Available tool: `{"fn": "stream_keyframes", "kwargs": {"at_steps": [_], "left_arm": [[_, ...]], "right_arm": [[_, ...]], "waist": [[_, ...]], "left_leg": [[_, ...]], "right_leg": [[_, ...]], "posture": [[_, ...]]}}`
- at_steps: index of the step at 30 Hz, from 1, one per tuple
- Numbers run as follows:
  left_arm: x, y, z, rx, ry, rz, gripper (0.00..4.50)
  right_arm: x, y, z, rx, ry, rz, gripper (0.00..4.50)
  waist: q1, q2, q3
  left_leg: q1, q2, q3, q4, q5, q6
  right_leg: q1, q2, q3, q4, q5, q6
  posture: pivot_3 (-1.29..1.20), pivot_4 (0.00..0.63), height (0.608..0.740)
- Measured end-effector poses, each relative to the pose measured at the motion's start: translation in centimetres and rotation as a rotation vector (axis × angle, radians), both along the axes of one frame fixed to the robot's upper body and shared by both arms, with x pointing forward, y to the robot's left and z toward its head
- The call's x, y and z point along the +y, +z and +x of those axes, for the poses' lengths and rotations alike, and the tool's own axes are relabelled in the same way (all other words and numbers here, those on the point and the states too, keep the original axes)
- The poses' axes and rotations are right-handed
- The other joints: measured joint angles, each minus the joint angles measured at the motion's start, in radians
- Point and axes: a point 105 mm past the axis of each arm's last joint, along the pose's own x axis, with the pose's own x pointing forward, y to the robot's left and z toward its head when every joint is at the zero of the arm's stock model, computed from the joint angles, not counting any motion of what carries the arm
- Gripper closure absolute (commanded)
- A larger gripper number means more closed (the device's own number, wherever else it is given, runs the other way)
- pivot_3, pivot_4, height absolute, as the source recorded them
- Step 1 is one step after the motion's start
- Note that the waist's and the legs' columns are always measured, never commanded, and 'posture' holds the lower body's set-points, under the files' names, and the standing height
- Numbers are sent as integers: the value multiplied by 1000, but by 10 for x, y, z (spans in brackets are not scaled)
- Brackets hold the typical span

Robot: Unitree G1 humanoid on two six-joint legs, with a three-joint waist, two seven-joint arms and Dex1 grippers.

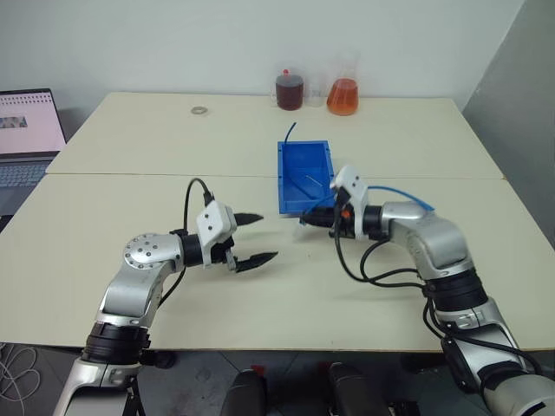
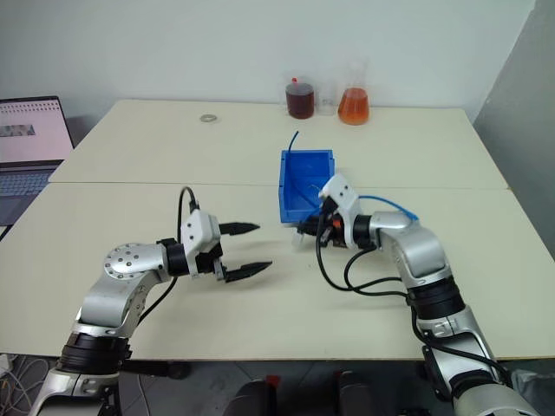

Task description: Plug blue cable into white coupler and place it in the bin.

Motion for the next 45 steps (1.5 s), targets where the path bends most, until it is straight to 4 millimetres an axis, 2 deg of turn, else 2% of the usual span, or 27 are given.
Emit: {"fn": "stream_keyframes", "kwargs": {"at_steps": [2, 4, 6, 9, 11, 15, 18, 20, 23, 29, 34, 36, 41, 45], "left_arm": [[-6, 15, 1, 0, 50, -60, 34], [-9, 27, 5, 17, 131, -131, 34], [-11, 36, 8, 27, 181, -190, 34], [-10, 35, 13, 61, 244, -218, 0], [-6, 31, 16, 84, 291, -215, 0], [-1, 21, 13, 113, 368, -215, 0], [3, 15, 13, 127, 405, -218, 0], [3, 16, 13, 119, 411, -216, 0], [3, 19, 12, 105, 415, -216, 0], [4, 21, 12, 101, 415, -209, 0], [4, 24, 13, 91, 413, -211, 0], [3, 25, 13, 89, 411, -212, 0], [2, 28, 15, 82, 407, -214, 0], [0, 29, 16, 80, 404, -210, 0]], "right_arm": [[-3, 29, 9, -35, -63, 37, 4348], [-5, 50, 29, -44, -138, 60, 4348], [-7, 54, 48, -37, -199, 49, 4348], [-10, 45, 70, -14, -253, 17, 4372], [-7, 29, 80, 37, -269, 10, 4372], [-3, 10, 88, 78, -278, -1, 4373], [-3, 11, 92, 62, -287, -8, 4373], [-2, 16, 94, 38, -276, -10, 3647], [4, 15, 94, 41, -248, -8, 2997], [3, 1, 94, 76, -243, -27, 1494], [2, 3, 96, 55, -249, -45, 296], [2, 5, 96, 48, -249, -46, 99], [-3, 9, 98, 35, -271, -43, 99], [-22, 24, 93, -26, -284, -56, 99]], "waist": [[0, 0, 0], [-5, 0, 0], [-11, 0, 0], [-17, 0, 0], [-19, 0, 0], [-18, 0, 0], [-16, 0, 1], [-16, 0, 1], [-16, 0, 1], [-16, 0, 1], [-16, 0, 1], [-16, 0, 1], [-16, 0, 1], [-13, 0, 1]], "left_leg": [[1, 0, 0, -1, 0, 0], [1, 0, 0, -1, 0, 0], [2, 0, 1, -1, 0, 0], [1, 0, 2, -2, 0, 0], [1, 0, 3, -2, 0, 0], [-2, 0, 4, -3, 0, -1], [-2, 0, 4, -3, 0, -1], [-2, 0, 4, -2, 0, -1], [-1, 0, 4, -2, 0, -1], [-1, 0, 4, -2, 0, -1], [-1, 0, 4, -2, 0, -1], [-1, 0, 4, -2, 0, -1], [-1, 0, 4, -2, 0, -1], [-2, 0, 3, -3, 0, -1]], "right_leg": [[0, 0, 0, 0, 0, 0], [0, 1, 0, 0, 0, 0], [0, 1, 1, 0, 0, 0], [0, 1, 1, -1, 0, 0], [-1, 1, 2, -1, 0, 0], [-3, -1, 3, -3, 0, -1], [-3, -1, 3, -4, 0, 0], [-2, -1, 3, -4, 0, 0], [-2, -1, 3, -4, 0, 0], [-2, -1, 3, -4, 0, 0], [-2, -1, 3, -4, 0, 0], [-2, -1, 3, -4, 0, 0], [-2, -1, 3, -4, 0, 0], [-2, -1, 2, -5, 0, 0]], "posture": [[0, 150, 740], [0, 150, 740], [0, 150, 740], [0, 150, 740], [0, 150, 740], [0, 150, 740], [0, 150, 740], [0, 150, 740], [0, 150, 740], [0, 150, 740], [0, 150, 740], [0, 150, 740], [0, 150, 740], [0, 150, 740]]}}
